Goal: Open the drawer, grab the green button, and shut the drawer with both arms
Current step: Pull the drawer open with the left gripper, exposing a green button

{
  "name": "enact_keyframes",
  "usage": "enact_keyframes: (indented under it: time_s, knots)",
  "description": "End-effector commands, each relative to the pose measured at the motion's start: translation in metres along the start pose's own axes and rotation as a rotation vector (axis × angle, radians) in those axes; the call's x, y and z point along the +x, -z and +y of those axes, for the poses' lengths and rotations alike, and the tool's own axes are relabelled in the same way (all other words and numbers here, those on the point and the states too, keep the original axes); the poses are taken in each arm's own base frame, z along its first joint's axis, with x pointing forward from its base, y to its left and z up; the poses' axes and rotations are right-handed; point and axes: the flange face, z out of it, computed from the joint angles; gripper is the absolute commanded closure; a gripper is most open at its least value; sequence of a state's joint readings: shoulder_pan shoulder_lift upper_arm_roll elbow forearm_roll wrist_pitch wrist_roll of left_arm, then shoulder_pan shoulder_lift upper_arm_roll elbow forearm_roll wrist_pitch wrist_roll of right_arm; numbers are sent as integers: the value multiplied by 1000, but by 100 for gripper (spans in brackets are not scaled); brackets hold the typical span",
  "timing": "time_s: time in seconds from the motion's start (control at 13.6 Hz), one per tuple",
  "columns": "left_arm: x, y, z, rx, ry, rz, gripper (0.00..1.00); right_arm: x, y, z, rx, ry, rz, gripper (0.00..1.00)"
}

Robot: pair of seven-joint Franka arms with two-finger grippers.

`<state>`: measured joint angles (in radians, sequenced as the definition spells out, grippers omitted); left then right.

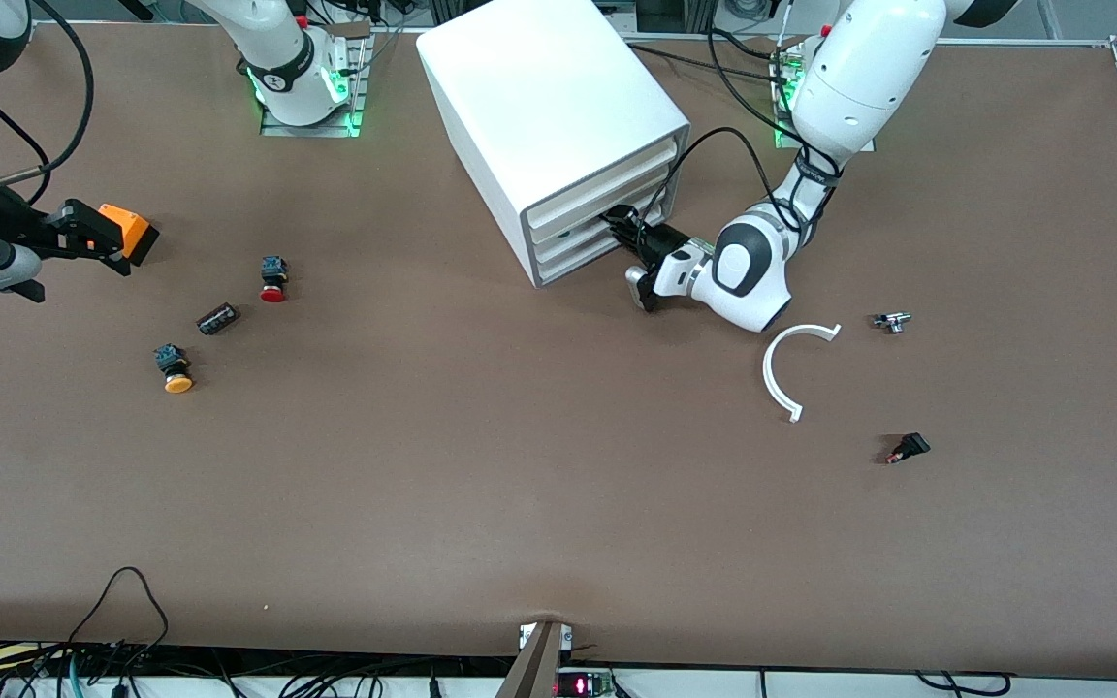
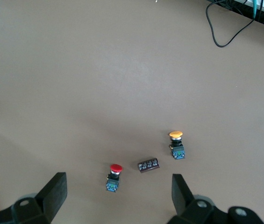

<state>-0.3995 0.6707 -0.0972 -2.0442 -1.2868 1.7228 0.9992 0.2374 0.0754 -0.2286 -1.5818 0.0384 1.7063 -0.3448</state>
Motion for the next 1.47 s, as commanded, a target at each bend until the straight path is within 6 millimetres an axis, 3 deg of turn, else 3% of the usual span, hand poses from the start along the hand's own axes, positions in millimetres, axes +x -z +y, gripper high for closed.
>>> enact_keyframes:
  time_s: [0.0, 0.44, 0.81, 1.32, 1.39]
  knots:
    - [2, 12, 6, -20, 16, 47, 95, 2, 5, 2, 10, -17, 2, 1]
    - [6, 62, 4, -14, 72, 170, 95, 3, 5, 1, 6, -10, 7, 1]
    - [10, 92, 2, 20, 99, 268, 95, 4, 6, 1, 6, -15, 12, 1]
    - [10, 123, -9, 80, 118, 360, 94, 17, -18, 1, 5, 2, -5, 1]
    - [9, 123, -9, 80, 121, 359, 70, 19, -22, -2, 5, -2, -13, 1]
